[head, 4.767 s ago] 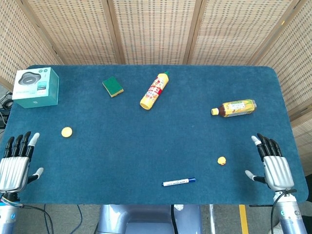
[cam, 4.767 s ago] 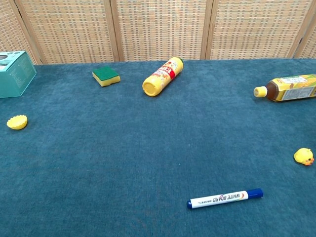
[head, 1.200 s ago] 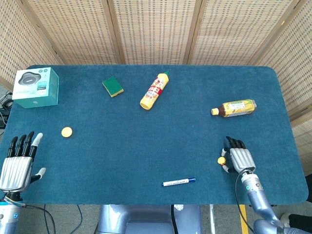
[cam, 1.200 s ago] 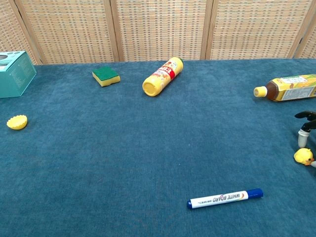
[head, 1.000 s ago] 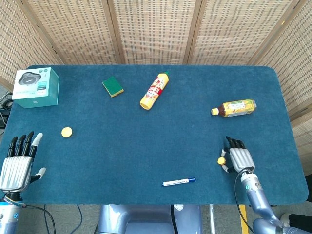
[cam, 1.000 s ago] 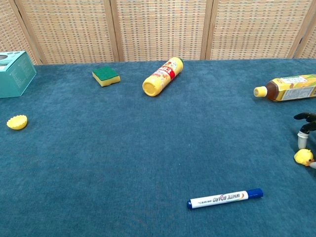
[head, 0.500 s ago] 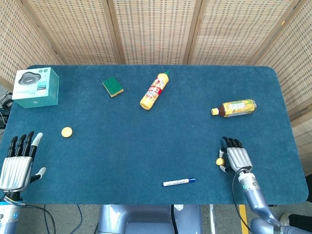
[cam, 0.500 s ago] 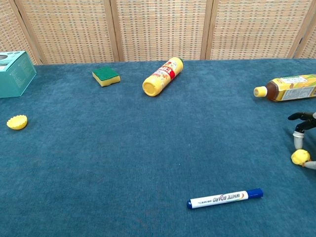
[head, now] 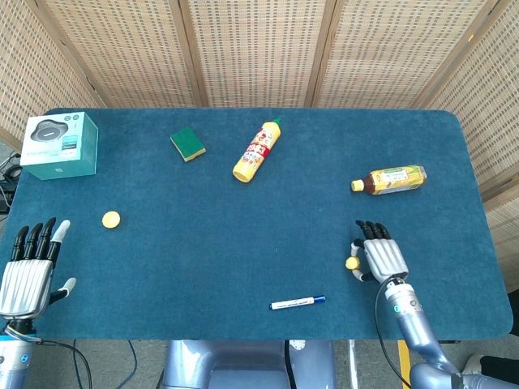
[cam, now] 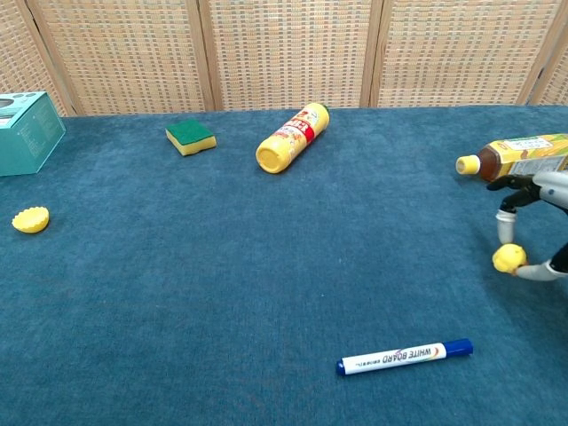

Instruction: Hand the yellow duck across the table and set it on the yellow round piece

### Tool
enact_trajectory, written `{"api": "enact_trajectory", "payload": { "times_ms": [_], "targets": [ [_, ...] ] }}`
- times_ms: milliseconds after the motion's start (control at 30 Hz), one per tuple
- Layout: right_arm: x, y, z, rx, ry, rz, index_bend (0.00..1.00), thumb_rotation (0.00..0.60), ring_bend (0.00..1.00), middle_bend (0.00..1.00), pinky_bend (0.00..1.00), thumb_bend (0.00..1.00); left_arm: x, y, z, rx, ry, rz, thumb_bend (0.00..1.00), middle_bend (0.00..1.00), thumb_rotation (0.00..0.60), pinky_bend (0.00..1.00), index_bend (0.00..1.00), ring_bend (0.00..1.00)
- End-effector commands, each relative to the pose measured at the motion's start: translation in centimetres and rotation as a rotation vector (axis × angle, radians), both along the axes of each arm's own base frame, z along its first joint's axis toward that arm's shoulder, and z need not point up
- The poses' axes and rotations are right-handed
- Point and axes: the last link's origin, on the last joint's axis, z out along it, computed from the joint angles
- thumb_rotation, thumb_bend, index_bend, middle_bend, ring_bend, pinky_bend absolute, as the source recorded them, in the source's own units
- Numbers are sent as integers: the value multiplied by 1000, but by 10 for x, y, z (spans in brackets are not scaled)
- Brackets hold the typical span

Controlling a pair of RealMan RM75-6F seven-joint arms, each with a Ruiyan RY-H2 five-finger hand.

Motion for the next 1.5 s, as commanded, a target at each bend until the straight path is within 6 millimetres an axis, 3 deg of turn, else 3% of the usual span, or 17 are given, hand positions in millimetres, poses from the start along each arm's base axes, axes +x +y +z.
{"api": "enact_trajectory", "payload": {
  "times_ms": [33,400,700,933,1167,1500],
  "targets": [
    [20,-7,-1,2,0,30,564,600,0,59,8,212,-1,0,0,-3,-3,1,190,0,600,0,0,0],
    [103,-33,-29,55,4,131,565,600,0,62,11,211,-8,8,-4,-20,-1,23,189,0,600,0,0,0],
    [181,-42,-78,130,-10,209,567,600,0,61,20,212,-12,10,-5,-35,-9,28,190,0,600,0,0,0],
    [222,-51,-115,161,-6,215,568,600,0,63,21,211,-18,13,2,-15,-30,47,191,0,600,0,0,0],
    [249,-62,-145,158,-13,224,568,600,0,64,27,212,-21,14,4,-22,-49,53,189,0,600,0,0,0],
    [252,-73,-170,143,-28,214,567,600,0,63,27,207,-23,15,4,-28,-55,62,190,0,600,0,0,0]
  ]
}}
